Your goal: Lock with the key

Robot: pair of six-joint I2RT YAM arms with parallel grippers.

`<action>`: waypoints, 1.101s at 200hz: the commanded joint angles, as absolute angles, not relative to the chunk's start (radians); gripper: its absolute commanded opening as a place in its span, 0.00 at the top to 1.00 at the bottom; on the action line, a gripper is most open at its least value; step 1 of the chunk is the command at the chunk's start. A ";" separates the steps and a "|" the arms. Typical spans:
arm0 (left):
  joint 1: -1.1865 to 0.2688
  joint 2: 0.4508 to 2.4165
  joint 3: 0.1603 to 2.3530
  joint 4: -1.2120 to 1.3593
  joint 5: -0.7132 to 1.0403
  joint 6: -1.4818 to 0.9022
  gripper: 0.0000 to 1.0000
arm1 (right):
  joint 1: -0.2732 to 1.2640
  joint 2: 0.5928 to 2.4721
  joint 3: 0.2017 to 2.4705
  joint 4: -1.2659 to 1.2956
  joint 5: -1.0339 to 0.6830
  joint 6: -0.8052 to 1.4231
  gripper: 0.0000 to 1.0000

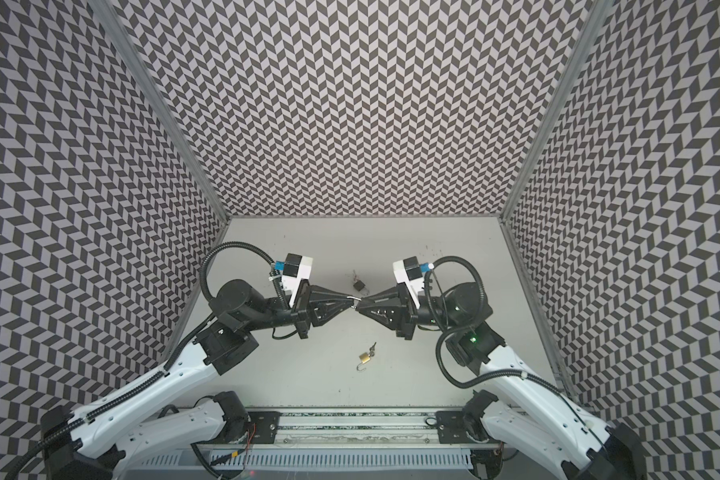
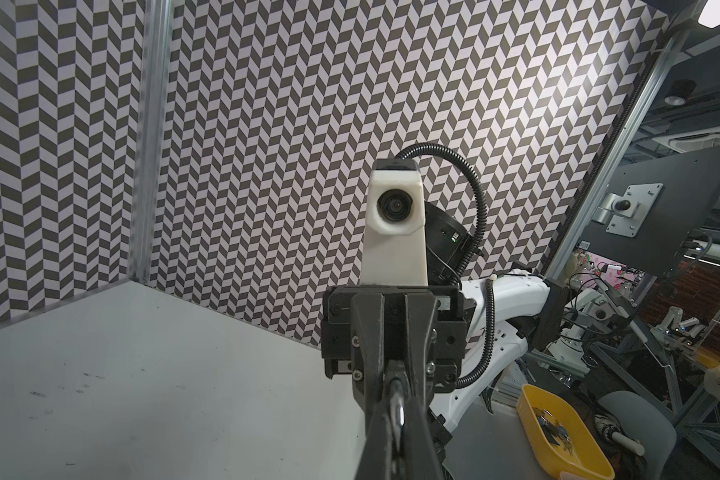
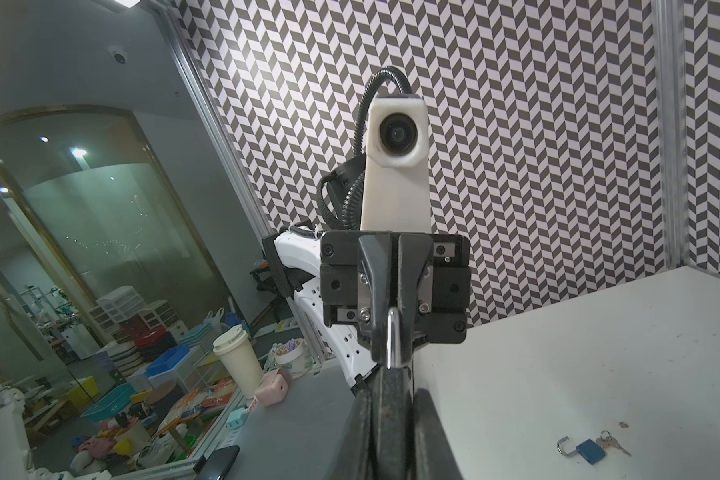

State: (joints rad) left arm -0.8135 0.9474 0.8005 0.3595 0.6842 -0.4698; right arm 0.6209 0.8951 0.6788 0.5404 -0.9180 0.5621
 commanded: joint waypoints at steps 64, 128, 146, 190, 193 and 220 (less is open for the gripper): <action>-0.837 0.963 0.743 0.405 0.733 -0.525 1.00 | 0.619 0.841 0.593 1.039 -0.695 0.841 1.00; -0.836 0.930 0.771 0.358 0.694 -0.508 1.00 | 0.622 0.866 0.756 0.488 -0.828 0.499 1.00; -0.837 0.913 0.792 0.304 0.670 -0.479 0.82 | 0.620 0.865 0.806 0.319 -0.832 0.410 1.00; -0.820 0.874 0.833 0.177 0.604 -0.421 0.28 | 0.612 0.884 0.932 0.062 -0.858 0.265 1.00; -0.818 0.872 0.834 0.171 0.603 -0.419 0.27 | 0.611 0.888 0.944 0.043 -0.860 0.256 1.00; -0.803 0.863 0.841 0.139 0.599 -0.405 0.23 | 0.610 0.923 1.038 -0.135 -0.865 0.164 1.00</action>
State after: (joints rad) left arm -0.8165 0.8825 0.8036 0.2081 0.6167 -0.4370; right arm 0.6140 0.9043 0.9585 0.0357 -0.8600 0.2913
